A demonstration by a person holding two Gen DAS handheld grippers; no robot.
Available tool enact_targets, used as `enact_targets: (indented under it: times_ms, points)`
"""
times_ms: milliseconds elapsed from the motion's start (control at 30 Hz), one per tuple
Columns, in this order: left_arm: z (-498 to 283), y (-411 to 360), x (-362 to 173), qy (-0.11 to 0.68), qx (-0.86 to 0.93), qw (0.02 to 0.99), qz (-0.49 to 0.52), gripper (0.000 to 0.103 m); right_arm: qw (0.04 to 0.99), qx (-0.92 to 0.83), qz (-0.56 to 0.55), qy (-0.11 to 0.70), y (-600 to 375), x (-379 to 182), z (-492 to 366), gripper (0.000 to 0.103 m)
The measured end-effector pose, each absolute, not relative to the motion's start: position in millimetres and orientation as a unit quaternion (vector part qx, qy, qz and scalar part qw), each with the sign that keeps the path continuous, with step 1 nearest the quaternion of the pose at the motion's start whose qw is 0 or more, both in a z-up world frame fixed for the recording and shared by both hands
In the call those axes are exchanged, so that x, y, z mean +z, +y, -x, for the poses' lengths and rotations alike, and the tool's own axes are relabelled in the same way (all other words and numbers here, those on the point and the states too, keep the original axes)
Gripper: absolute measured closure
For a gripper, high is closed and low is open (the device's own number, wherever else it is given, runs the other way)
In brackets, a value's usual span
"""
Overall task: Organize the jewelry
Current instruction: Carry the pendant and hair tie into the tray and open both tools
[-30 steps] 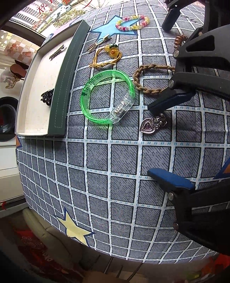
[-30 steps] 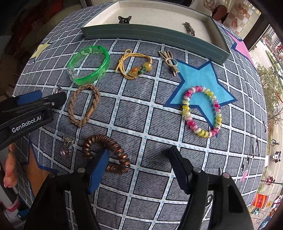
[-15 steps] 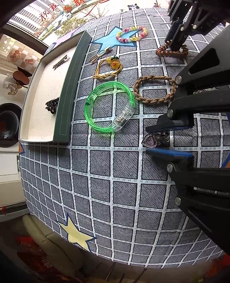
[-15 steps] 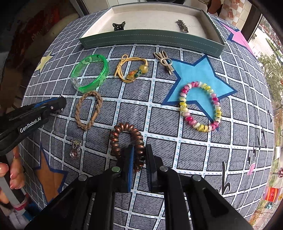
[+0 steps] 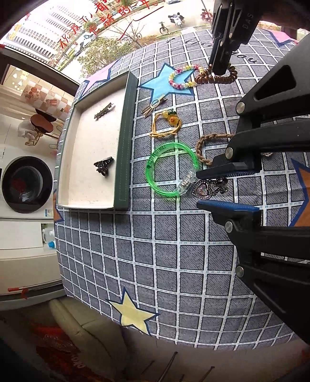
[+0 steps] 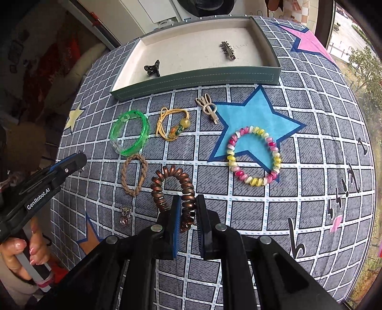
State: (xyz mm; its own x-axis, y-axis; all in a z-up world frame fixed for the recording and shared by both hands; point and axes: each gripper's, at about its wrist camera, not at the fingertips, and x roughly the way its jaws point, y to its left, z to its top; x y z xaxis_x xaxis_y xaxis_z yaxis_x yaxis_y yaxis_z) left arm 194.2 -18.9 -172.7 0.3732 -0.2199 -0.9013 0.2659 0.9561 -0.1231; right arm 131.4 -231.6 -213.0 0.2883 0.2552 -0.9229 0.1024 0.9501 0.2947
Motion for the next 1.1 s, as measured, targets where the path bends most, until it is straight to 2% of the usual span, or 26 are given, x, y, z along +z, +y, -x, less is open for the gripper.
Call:
enact_targets:
  times_ms: [567,1100]
  points:
    - [-260,-59,-135,0.497,-0.164,0.852,-0.010,0.073,0.822,0.029,-0.159,0.546,-284,-159,-208,0.090]
    - [-347,-125,-162,0.499,-0.150,0.853,-0.020,0.073,0.824,0.025,-0.165,0.542,-319,-180,-311,0.090]
